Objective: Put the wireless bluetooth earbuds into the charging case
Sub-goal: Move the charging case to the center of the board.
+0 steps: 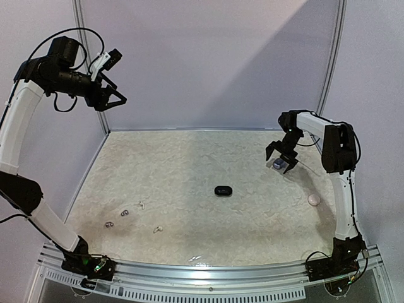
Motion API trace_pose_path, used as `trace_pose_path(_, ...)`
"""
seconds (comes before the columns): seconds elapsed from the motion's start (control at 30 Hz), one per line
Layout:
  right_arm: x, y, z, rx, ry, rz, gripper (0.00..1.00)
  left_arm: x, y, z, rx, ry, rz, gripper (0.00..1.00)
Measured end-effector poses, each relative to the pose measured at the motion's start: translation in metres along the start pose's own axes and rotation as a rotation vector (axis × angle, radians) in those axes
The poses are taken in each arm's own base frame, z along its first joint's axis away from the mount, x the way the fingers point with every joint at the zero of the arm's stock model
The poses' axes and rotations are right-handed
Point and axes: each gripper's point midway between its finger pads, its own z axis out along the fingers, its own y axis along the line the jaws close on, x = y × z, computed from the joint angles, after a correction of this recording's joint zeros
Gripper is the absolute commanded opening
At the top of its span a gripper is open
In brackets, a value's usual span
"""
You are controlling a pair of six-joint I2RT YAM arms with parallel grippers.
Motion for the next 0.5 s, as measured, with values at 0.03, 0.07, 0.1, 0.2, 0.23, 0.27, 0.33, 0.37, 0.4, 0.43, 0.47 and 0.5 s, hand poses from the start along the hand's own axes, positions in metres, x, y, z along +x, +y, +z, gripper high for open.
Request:
trace_pose_path(0.03,0.000,0.000,0.000,0.002,-0.001,-0.001,0.99,0.000,0.000,0.000,0.000,0.000,0.000,0.86)
trace_pose_path(0.07,0.000,-0.001,0.000,0.003,-0.003,-0.002,0.99,0.000,0.000,0.000,0.000,0.000,0.000,0.86)
trace_pose_path(0.1,-0.001,-0.001,0.000,0.004,-0.003,-0.005,0.99,0.000,0.000,0.000,0.000,0.000,0.000,0.86)
trace_pose_path(0.2,-0.002,-0.002,-0.002,0.013,-0.016,-0.030,0.99,0.000,0.000,0.000,0.000,0.000,0.000,0.85)
trace_pose_path(0.23,-0.004,-0.002,-0.004,0.020,-0.026,-0.041,0.99,0.000,0.000,0.000,0.000,0.000,0.000,0.86)
trace_pose_path(0.27,-0.006,-0.002,-0.008,0.026,-0.040,-0.058,0.99,0.000,0.000,0.000,0.000,0.000,0.000,0.86)
trace_pose_path(0.33,-0.012,-0.001,-0.019,0.029,-0.081,-0.102,0.99,0.000,0.000,0.000,0.000,0.001,0.000,0.86)
trace_pose_path(0.37,-0.015,-0.002,-0.026,0.036,-0.107,-0.130,0.99,0.000,0.000,0.000,0.000,0.001,0.000,0.86)
trace_pose_path(0.4,-0.017,-0.003,-0.034,0.046,-0.132,-0.156,0.99,0.001,0.000,0.000,0.000,0.002,-0.001,0.86)
trace_pose_path(0.43,-0.023,-0.005,-0.046,0.069,-0.177,-0.192,0.99,0.002,0.000,0.001,0.001,0.005,-0.003,0.86)
trace_pose_path(0.47,-0.030,-0.008,-0.061,0.094,-0.233,-0.231,0.99,0.003,0.000,0.003,0.003,0.010,-0.006,0.86)
trace_pose_path(0.5,-0.037,-0.010,-0.077,0.124,-0.296,-0.269,0.99,0.005,0.000,0.004,0.004,0.015,-0.010,0.86)
